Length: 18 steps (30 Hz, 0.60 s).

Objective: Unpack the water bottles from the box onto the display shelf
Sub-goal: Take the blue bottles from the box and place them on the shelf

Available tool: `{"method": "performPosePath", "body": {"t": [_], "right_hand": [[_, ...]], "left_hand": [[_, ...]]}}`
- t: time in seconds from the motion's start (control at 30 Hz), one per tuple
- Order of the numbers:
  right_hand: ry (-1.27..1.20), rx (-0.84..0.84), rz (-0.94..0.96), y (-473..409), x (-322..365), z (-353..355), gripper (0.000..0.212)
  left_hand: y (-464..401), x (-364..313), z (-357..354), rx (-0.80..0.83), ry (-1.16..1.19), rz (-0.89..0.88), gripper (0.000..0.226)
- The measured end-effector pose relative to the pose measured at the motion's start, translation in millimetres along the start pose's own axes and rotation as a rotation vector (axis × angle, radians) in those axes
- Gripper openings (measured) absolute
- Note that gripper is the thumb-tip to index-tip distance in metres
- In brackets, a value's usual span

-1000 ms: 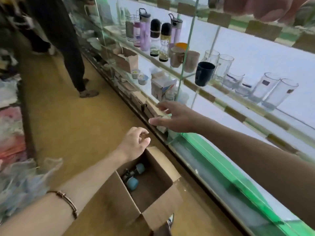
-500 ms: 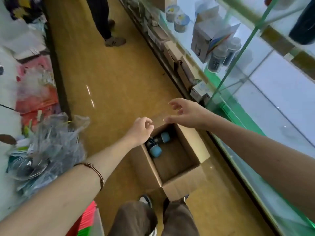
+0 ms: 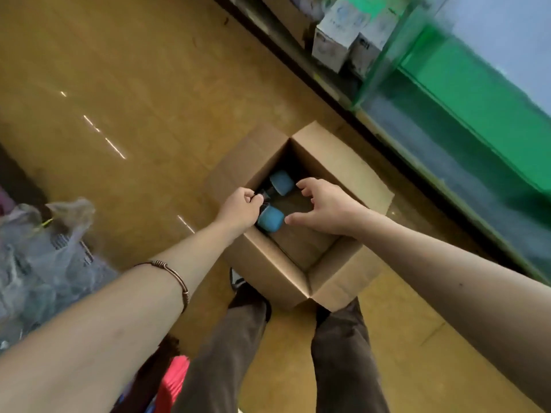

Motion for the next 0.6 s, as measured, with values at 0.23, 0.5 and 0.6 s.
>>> {"method": "performPosePath", "body": {"t": [0.23,0.5,0.6], "right_hand": [[-0.035,0.038,-0.085,-114.1,-72.7,-79.1,0.081],[0.008,0.168,-0.121,-210.3,-140.0,-168.4,0.088],[0.01,0.179,-0.141,-238.8,-159.7,-191.9,0.092]], "left_hand": [[-118.6,49.1,-73.4,0.009,-0.03,0.069,0.047],[-222.3,115.2,-131.1,-0.083,-0.072,0.19,0.064],[-256.6,132.7,-141.2,-0.092,-0.076,0.222,0.065]]}}
Point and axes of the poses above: each hand's wrist, its own y-axis away from the middle knuckle, its own z-axis out of the back of the hand, x = y × z, the point moved 5 cm from there along -y, towards the middle knuckle, and after that the axes turned 4 degrees about z, right-handed, at the moved point
